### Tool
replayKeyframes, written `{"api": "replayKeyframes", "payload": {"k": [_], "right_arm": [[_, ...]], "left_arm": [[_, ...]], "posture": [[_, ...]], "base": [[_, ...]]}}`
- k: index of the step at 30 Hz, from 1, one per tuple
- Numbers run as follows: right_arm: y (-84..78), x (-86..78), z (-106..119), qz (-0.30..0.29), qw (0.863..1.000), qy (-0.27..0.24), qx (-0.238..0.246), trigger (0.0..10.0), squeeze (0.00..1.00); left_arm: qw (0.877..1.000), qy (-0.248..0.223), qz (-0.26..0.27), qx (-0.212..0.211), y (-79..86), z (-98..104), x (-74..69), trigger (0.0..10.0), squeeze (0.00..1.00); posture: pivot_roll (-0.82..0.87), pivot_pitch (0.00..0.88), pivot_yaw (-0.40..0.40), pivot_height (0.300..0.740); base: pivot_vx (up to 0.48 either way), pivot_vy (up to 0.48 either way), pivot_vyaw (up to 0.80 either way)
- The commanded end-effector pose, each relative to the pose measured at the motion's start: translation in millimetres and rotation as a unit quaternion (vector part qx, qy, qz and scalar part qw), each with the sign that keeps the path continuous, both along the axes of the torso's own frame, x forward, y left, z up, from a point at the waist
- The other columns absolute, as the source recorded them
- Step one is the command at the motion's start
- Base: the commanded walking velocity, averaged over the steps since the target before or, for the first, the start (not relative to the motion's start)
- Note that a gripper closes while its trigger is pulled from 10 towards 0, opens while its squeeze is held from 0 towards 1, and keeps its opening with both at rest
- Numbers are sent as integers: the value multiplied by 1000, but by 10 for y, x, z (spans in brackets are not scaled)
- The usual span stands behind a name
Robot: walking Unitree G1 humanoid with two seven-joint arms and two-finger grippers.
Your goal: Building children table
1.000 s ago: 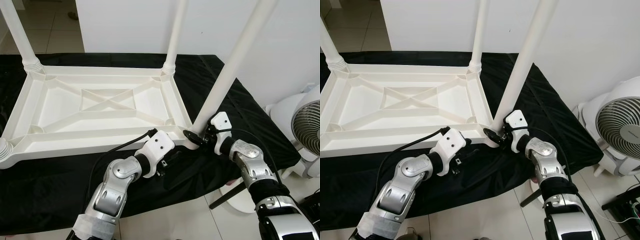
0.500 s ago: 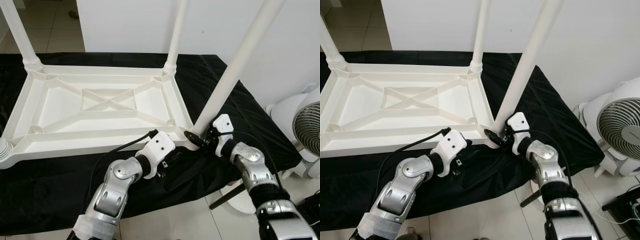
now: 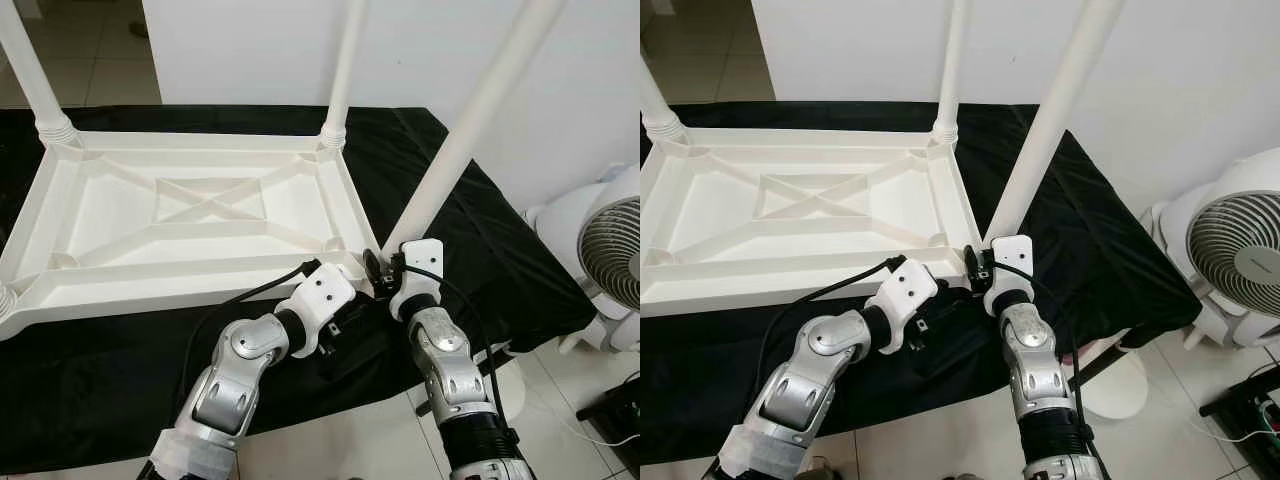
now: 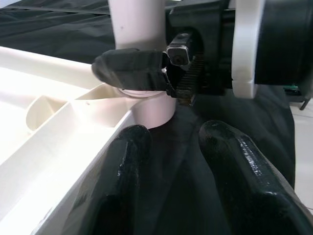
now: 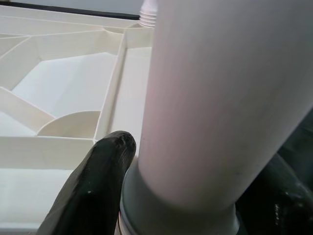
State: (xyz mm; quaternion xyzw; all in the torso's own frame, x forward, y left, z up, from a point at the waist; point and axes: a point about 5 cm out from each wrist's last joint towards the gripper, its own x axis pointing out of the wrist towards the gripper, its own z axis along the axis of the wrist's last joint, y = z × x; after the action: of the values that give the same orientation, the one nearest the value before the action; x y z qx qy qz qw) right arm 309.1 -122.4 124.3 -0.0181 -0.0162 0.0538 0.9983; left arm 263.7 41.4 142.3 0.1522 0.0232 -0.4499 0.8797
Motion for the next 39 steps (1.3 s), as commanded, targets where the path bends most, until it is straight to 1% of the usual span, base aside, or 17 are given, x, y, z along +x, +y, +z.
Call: {"api": "replayKeyframes", "payload": {"k": [1, 6, 7, 11, 14, 15, 16, 18, 21, 24, 25, 26, 27, 29, 30, 33, 39], "right_arm": [[31, -81, -122, 0, 1000, 31, 4, 10000, 0], [26, -98, -103, 1, 999, 31, 6, 10000, 0], [25, -101, -93, 6, 999, 30, 12, 10000, 1000], [38, -121, -41, 7, 999, 26, 24, 10000, 1000], [29, -126, 1, 32, 999, 19, 29, 10000, 1000], [20, -125, 15, 56, 998, 14, 20, 10000, 1000], [-40, -125, 7, 80, 997, 13, 13, 10000, 0], [-150, -121, -8, 112, 994, 10, -7, 10000, 0], [-192, -118, -10, 123, 992, 9, -17, 10000, 0], [-328, -111, -10, 178, 983, 12, -43, 10000, 0], [-328, -111, -10, 178, 983, 12, -43, 10000, 0], [-384, -94, -17, 193, 979, 9, -69, 10000, 0], [-384, -94, -17, 193, 979, 9, -69, 10000, 0], [-458, -54, -40, 224, 970, 13, -94, 10000, 0], [-458, -54, -40, 224, 970, 13, -94, 10000, 0], [-494, 24, -29, 257, 961, 9, -103, 10000, 0], [-458, 149, -43, 278, 954, 14, -111, 10000, 0]], "left_arm": [[999, -5, 40, -2, -12, -33, 17, 10000, 0], [999, -4, 38, -3, -19, -34, 16, 10000, 0], [999, -4, 38, -3, -19, -34, 17, 10000, 0], [999, -5, 40, -4, -18, -28, 19, 10000, 0], [999, -5, 41, -5, -22, -26, 22, 10000, 0], [999, -6, 41, -5, -25, -25, 24, 10000, 0], [999, -6, 41, -5, -30, -22, 26, 10000, 0], [999, -7, 39, -5, -36, -20, 28, 10000, 0], [999, -7, 39, -5, -36, -21, 29, 10000, 0], [999, -8, 38, -4, -30, -16, 37, 10000, 0], [999, -8, 38, -4, -30, -16, 37, 10000, 0], [999, -8, 37, -3, -28, -14, 40, 10000, 0], [999, -8, 37, -3, -28, -14, 40, 10000, 0], [999, -9, 35, -1, -26, -9, 47, 10000, 0], [999, -9, 35, -1, -26, -9, 47, 10000, 0], [999, -11, 34, 1, -19, 1, 62, 10000, 0], [999, -12, 35, 1, -8, 12, 72, 10000, 0]], "posture": [[62, 51, -102, 740], [63, 51, -104, 740], [66, 49, -106, 740], [67, 46, -107, 740], [67, 40, -109, 740], [67, 39, -110, 740], [64, 35, -108, 740], [66, 33, -106, 740], [66, 33, -106, 740], [64, 31, -99, 740], [64, 31, -99, 740], [62, 29, -95, 740], [62, 29, -95, 740], [63, 28, -86, 740], [63, 28, -86, 740], [66, 28, -81, 740], [71, 36, -73, 740]], "base": [[0, 0, 0], [0, 0, 0], [0, 0, 0], [0, 0, 0], [0, 0, 0], [0, 0, 0], [0, 0, 0], [0, 0, 0], [0, 0, 0], [0, 0, 0], [0, 0, 0], [0, 0, 0], [0, 0, 0], [0, 0, 0], [0, 0, 0], [0, 0, 0], [0, 0, 0]]}}
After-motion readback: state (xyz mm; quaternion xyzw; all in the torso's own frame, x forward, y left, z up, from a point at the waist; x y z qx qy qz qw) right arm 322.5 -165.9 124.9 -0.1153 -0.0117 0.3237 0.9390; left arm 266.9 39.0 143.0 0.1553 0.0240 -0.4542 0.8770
